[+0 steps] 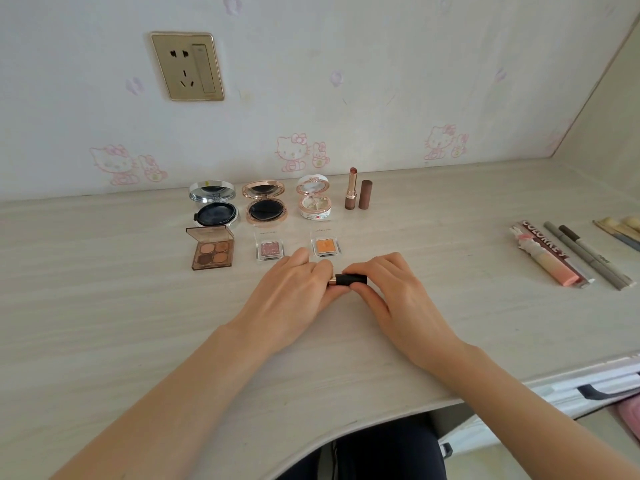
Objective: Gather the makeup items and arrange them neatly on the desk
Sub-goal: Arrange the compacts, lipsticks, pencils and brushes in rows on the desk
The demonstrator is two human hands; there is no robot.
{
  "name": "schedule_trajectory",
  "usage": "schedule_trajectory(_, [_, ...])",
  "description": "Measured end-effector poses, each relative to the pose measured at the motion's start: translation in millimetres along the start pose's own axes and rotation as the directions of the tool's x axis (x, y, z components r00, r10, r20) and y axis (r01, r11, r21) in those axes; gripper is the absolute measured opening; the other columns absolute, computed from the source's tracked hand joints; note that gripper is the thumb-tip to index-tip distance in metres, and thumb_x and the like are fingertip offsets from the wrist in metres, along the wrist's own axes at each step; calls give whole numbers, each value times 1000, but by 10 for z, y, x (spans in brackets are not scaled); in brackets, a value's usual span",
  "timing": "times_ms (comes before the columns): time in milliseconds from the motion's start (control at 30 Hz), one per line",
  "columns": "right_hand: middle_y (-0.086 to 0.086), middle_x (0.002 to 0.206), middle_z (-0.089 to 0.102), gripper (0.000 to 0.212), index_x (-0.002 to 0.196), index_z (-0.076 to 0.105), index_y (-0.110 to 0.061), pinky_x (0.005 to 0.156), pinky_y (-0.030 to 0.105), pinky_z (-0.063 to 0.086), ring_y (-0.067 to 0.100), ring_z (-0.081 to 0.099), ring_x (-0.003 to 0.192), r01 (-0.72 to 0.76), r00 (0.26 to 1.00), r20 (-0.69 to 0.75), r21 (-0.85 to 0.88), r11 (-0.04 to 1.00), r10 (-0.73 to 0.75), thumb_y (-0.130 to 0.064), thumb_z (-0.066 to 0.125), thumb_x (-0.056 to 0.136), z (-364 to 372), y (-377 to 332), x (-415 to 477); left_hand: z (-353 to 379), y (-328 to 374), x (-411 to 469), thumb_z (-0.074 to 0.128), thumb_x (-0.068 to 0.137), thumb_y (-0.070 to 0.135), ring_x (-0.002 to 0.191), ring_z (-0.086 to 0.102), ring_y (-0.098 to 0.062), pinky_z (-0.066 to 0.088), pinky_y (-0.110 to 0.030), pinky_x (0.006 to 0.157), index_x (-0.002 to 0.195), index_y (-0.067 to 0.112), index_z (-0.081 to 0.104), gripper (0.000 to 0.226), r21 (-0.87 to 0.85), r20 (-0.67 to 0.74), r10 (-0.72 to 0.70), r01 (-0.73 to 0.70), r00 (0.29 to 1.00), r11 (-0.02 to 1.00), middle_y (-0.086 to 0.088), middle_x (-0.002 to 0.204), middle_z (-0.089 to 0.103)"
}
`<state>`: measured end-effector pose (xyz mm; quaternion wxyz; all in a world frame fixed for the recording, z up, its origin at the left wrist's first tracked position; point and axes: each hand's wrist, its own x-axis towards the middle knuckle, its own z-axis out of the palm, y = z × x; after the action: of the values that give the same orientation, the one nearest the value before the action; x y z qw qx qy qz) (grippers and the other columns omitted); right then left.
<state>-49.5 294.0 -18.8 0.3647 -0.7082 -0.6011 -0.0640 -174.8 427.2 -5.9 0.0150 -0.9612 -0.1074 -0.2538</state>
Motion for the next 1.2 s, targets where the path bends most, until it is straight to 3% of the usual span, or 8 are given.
schedule_trajectory(233, [-8,99,61,22,113,63,-15,85,16,39,12,49,94,-24,998,-51,44,999,27,-12,61,91,-19,-8,-10,-30,9,-16,48,87,48,74,48,-18,43,-29,59,79,13,52,35,-98,17,-27,28,999,995,9,70,45])
schedule_trajectory(433, [-9,96,60,24,109,63,-16,82,11,38,6,50,90,-128,981,-129,108,986,142,-6,65,86,-52,-33,-7,-29,-41,-57,43,94,45,86,41,-14,32,-26,66,93,14,50,32,-214,106,-165,184,981,959,16,76,38])
schedule_trajectory(633, [-13,93,58,22,107,64,-16,81,5,35,-6,48,91,-170,968,-160,142,975,192,-6,65,86,-78,-54,-4,-24,-25,-70,35,101,33,85,39,-9,31,-22,68,100,21,49,19,-400,111,-226,252,968,881,16,81,45])
schedule_trajectory(833, [-14,97,59,28,110,58,-27,82,3,35,-5,50,93,-252,955,-112,191,949,276,-12,65,87,-90,-62,-9,-36,-8,-69,38,99,39,87,46,-7,39,-26,72,108,30,46,15,-536,134,-255,286,958,794,14,88,49])
schedule_trajectory(967, [-19,95,61,28,95,54,-34,80,5,37,0,53,93,-311,933,-98,270,911,347,-11,66,86,-117,-73,5,-68,32,-51,39,99,36,76,49,-7,37,-24,66,103,32,44,7,-583,143,-270,301,952,754,12,82,52])
schedule_trajectory(1100, [-14,87,63,27,89,59,-33,79,18,46,8,58,86,-382,891,-77,403,832,446,-7,66,83,-148,-21,39,-125,67,4,50,97,28,97,55,-3,41,-18,82,100,32,54,6,-656,120,-323,319,939,684,16,97,62])
schedule_trajectory(1200, [-5,86,63,23,89,63,-29,74,15,48,11,58,83,-421,864,-41,486,766,501,-7,66,83,-194,10,48,-119,57,60,60,92,24,104,54,-7,43,-22,92,100,26,66,10,-674,74,-338,297,938,677,14,99,59])
